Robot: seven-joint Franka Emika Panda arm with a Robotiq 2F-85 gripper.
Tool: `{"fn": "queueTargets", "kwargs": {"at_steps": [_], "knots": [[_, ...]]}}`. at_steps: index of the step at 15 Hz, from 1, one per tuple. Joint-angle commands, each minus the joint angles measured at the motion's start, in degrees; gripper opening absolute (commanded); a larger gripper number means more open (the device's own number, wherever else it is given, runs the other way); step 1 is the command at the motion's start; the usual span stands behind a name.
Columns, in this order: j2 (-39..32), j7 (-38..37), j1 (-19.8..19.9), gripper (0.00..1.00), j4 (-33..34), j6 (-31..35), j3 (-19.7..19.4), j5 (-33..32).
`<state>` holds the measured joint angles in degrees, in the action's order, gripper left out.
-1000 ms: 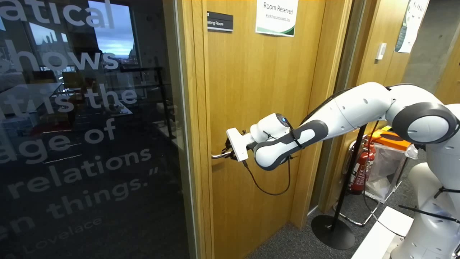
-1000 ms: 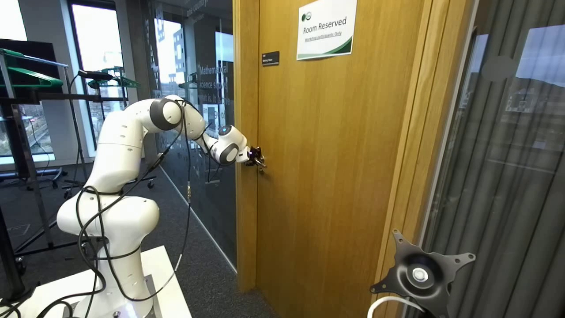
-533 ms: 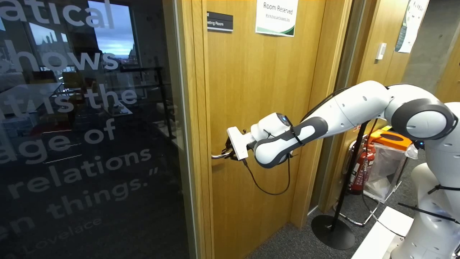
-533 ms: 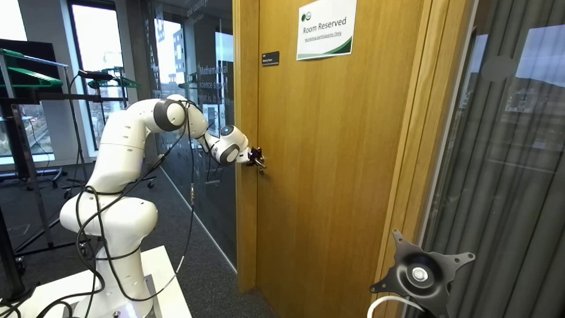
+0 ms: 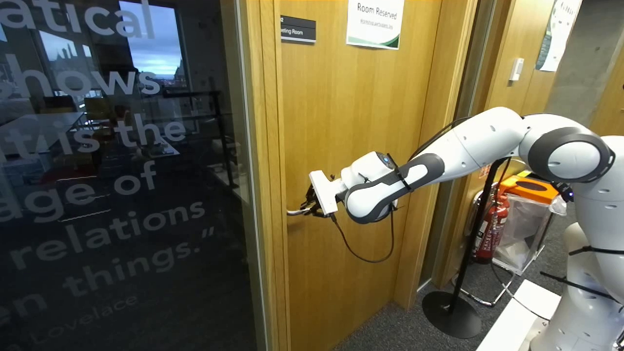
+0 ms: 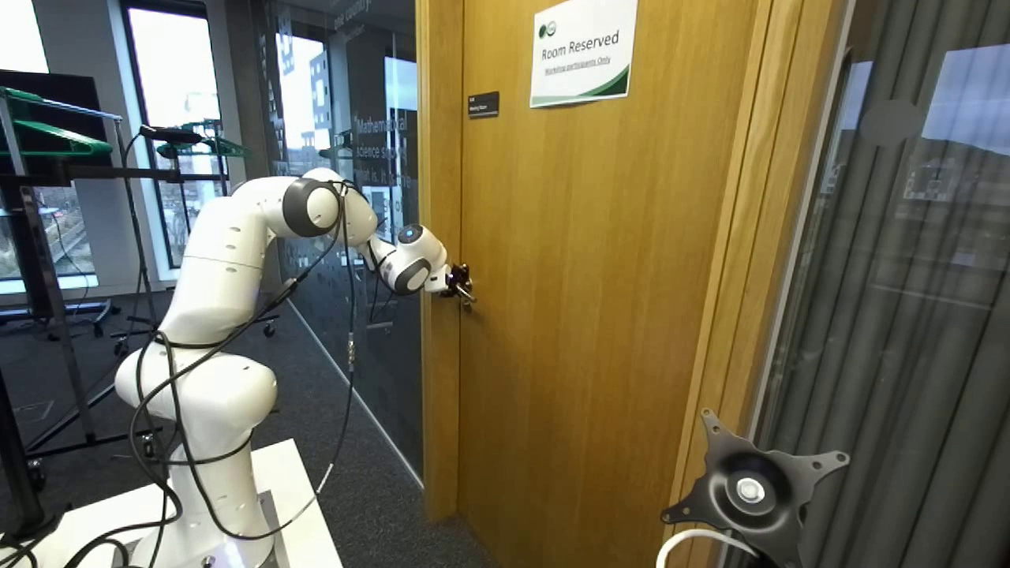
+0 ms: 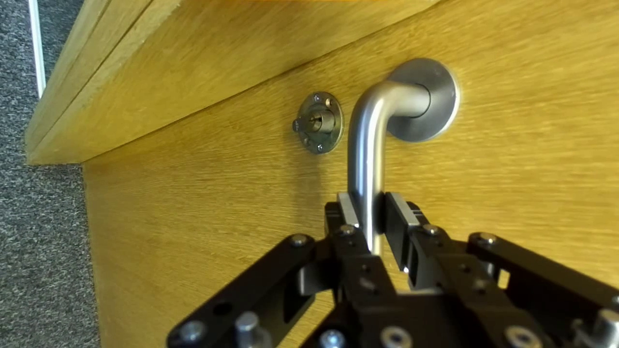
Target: Open the door
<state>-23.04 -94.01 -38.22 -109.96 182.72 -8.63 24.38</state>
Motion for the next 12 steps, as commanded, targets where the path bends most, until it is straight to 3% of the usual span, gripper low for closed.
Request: {"fn": "queueTargets", "kwargs": {"at_steps": [1, 3, 8, 12], "knots": [[-5.09, 0.71, 1.11, 0.05, 4.04, -3.62, 2.69, -0.26], [-5.45, 1.21, 2.3, 0.05, 4.41, -4.22, 4.35, 0.12], [-6.48, 3.65, 14.32, 0.05, 5.63, -3.71, 19.59, 2.1], [-6.9, 4.62, 17.44, 0.05, 4.53, -4.23, 22.19, 0.26]]}}
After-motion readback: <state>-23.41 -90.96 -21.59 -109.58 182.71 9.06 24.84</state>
